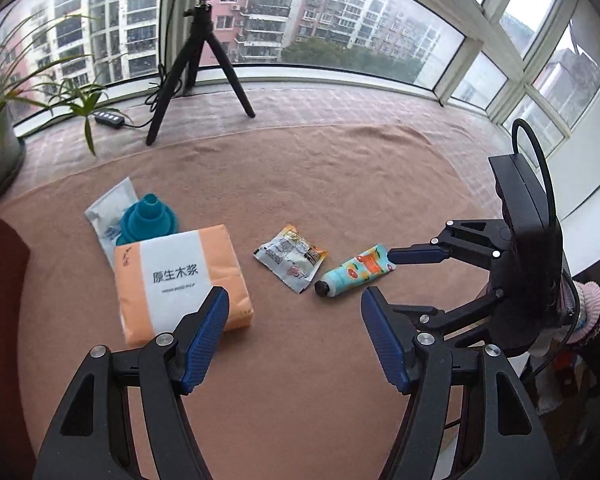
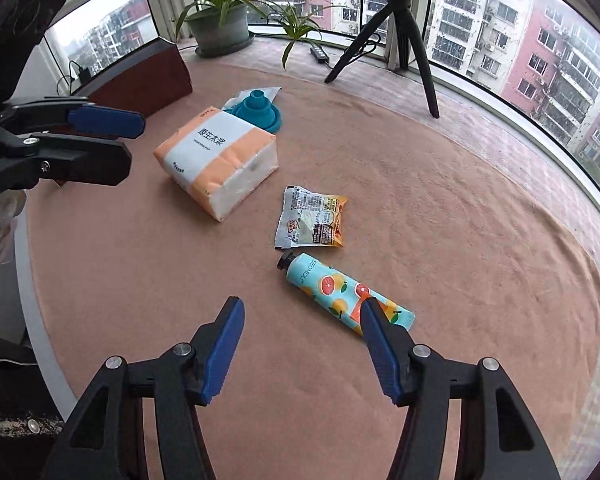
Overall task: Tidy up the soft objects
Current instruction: 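Move the right tool to the grapefruit hand cream tube and close on it, then lift the hand cream tube with the right tool while the left tool grasps the snack packet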
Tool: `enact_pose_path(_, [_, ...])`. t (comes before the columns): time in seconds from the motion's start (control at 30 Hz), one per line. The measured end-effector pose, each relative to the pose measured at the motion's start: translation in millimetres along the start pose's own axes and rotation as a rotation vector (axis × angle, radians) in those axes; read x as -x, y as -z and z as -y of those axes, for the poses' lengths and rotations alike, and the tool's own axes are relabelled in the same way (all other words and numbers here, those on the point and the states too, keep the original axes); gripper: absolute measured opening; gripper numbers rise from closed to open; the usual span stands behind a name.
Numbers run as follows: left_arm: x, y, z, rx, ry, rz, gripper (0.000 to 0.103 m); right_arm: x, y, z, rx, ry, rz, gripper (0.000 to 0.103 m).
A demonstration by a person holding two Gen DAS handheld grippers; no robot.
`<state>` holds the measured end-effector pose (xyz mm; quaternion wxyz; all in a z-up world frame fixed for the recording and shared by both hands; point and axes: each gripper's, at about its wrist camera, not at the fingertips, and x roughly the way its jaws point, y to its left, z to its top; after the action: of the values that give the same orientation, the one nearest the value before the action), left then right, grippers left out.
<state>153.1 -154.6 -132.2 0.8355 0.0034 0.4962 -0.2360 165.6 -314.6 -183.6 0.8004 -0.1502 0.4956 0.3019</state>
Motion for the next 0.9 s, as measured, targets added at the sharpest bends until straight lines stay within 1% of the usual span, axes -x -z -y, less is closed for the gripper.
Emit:
enact_pose_path(0.07, [-9.8, -6.9, 3.2, -0.055, -0.019, -0.030, 0.068, -10.6, -3.2, 2.3, 0.006, -0.015, -0.009, 0.046])
enact_pose_path(0.1, [-14.5, -10.0, 5.0, -0.082, -0.025, -0.046, 0.068, -15.8, -4.9, 3.7, 0.011, -0.016, -0.017, 0.045])
enact_pose_path(0.27, [-33.7, -23.9, 9.4, -0.193, -0.053, -0.116, 0.068, -28.3, -7.4, 8.0, 0.049, -0.044, -0.017, 0.045])
enact_pose_path(0.43, [-55.3, -34.9, 12.5, -0.257, -0.028, -0.202, 0.068, -39.7, -13.0, 17.4, 0.066, -0.091, -0.020, 0.045])
enact_pose_path(0.5, [-62.3, -37.1, 14.9, -0.283, -0.027, -0.231, 0.068, -44.1, -14.0, 17.4, 0.091, -0.107, -0.028, 0.045])
enact_pose_path(0.6, [-69.2, -39.1, 17.1, -0.320, -0.023, -0.254, 0.068, -47.5, -16.9, 13.5, 0.147, -0.102, -0.028, 0.045])
enact_pose_path(0.67, [-71.9, -41.7, 16.3, -0.329, -0.026, -0.256, 0.068, -50.7, -19.0, 13.6, 0.160, -0.097, -0.034, 0.045])
enact_pose_path(0.73, [-72.9, -44.2, 13.4, -0.317, -0.008, -0.258, 0.068, -55.7, -20.3, 14.1, 0.174, -0.098, -0.044, 0.045])
enact_pose_path(0.9, [-79.9, -47.2, 9.2, -0.319, -0.004, -0.269, 0.068, -65.2, -21.3, 17.8, 0.169, -0.104, -0.054, 0.045])
